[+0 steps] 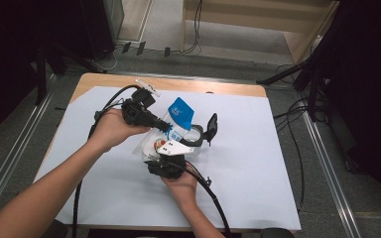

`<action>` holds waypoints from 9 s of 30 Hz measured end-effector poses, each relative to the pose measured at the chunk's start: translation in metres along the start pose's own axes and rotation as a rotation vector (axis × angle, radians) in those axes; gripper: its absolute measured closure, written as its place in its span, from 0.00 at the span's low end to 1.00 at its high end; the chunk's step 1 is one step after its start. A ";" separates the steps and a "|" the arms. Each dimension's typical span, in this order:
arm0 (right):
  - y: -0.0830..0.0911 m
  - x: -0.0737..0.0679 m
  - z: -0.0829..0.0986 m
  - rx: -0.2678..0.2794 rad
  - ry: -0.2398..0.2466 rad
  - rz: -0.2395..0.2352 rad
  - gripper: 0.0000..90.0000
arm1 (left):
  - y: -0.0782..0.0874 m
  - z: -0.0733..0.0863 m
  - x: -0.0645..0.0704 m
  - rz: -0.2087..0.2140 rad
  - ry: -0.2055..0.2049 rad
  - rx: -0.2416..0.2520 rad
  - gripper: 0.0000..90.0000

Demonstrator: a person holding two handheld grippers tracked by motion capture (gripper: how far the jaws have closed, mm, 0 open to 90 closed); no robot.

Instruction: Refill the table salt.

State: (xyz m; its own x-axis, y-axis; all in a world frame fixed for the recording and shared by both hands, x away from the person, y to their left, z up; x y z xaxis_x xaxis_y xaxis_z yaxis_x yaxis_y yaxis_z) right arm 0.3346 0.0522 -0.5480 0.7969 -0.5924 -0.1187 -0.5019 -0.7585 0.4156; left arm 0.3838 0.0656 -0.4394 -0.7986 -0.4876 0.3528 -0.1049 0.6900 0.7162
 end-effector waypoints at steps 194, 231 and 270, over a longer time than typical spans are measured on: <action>0.004 0.004 -0.029 0.061 -0.261 -0.065 0.58 | 0.002 -0.024 -0.001 -0.060 -0.006 -0.010 1.00; 0.004 0.003 -0.036 0.086 -0.278 -0.074 0.56 | 0.002 -0.029 0.002 -0.057 -0.011 -0.002 1.00; 0.002 0.002 -0.038 0.087 -0.290 -0.051 0.58 | 0.002 -0.028 0.002 -0.047 0.011 0.003 1.00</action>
State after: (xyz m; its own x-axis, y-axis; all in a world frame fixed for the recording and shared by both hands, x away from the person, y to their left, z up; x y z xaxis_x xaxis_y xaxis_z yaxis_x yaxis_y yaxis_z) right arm 0.3477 0.0597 -0.5131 0.6991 -0.5959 -0.3952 -0.5005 -0.8025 0.3247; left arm 0.3988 0.0511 -0.4200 -0.7861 -0.5254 0.3257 -0.1435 0.6676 0.7306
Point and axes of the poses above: each handheld gripper's, and its own axes: y roughly backward along the jaws, z roughly out of its underside, x roughly to its right, the point moved 9 cm from there along -y, roughly forward along the jaws
